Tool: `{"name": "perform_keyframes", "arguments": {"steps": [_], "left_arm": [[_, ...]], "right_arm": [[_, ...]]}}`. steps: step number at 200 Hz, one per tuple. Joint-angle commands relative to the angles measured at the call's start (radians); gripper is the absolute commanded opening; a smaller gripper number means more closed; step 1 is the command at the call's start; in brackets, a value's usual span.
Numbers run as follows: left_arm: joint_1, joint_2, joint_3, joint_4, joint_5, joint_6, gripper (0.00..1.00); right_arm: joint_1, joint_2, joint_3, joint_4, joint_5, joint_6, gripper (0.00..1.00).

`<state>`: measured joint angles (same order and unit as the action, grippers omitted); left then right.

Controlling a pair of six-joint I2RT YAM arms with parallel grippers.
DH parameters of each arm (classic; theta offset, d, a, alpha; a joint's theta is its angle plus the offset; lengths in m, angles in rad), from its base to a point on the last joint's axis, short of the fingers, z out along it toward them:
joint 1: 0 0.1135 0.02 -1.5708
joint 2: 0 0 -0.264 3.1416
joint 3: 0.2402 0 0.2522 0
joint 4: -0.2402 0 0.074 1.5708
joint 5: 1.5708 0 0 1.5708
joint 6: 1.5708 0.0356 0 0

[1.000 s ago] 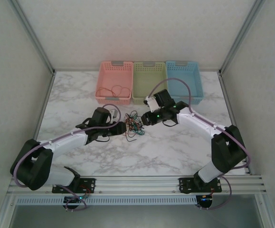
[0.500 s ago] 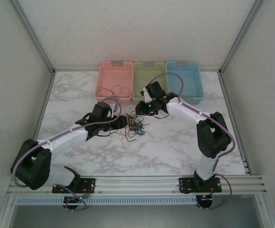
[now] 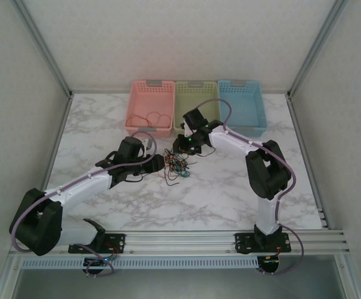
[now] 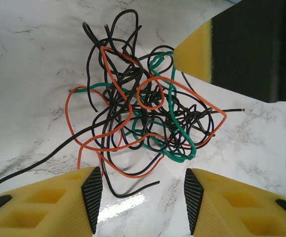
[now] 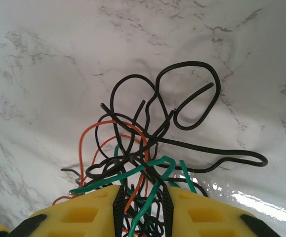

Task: Untangle the cables

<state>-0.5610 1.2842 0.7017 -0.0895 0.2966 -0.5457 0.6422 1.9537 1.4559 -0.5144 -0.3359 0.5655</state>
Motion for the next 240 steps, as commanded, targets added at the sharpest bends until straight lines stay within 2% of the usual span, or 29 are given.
{"name": "perform_keyframes", "arguments": {"steps": [1,136,240], "left_arm": [[0.006,-0.019,-0.017,-0.018,-0.011,0.015,0.49],[0.006,-0.028,-0.038,-0.011,-0.011,0.018,0.49],[0.007,-0.031,-0.039,-0.009,-0.008,0.021,0.49]], "right_arm": [[0.009,0.028,0.029,-0.036,0.001,0.011,0.3],[0.019,-0.086,-0.029,-0.05,0.032,0.037,0.31],[0.031,0.005,-0.002,-0.055,0.033,0.06,0.29]]}}
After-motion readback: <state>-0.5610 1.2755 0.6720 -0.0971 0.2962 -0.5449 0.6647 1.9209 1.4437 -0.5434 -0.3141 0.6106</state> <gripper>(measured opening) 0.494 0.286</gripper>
